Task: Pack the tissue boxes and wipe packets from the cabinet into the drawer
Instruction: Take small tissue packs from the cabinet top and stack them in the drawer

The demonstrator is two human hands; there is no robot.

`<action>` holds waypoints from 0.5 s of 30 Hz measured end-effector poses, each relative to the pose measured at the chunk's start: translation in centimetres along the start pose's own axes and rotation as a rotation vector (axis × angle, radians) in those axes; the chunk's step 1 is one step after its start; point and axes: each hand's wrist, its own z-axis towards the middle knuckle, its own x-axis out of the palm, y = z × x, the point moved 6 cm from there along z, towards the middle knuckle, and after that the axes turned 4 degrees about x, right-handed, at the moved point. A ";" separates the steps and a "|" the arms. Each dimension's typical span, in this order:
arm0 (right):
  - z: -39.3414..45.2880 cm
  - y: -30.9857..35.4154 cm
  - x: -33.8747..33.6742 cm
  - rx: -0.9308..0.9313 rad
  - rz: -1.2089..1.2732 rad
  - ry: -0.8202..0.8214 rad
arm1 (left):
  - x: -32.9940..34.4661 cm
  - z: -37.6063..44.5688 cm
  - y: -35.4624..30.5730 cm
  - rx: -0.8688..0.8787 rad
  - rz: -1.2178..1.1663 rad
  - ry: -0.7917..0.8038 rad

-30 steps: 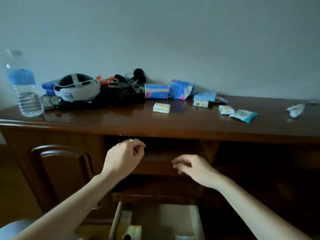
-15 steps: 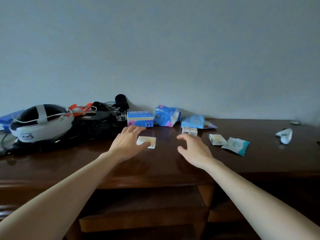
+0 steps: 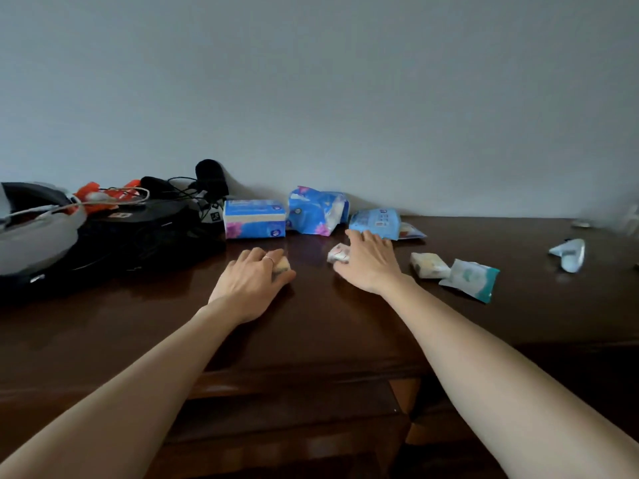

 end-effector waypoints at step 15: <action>-6.7 -8.7 -4.6 0.223 0.269 -0.036 | -2.4 1.7 -11.1 0.300 -0.115 -0.015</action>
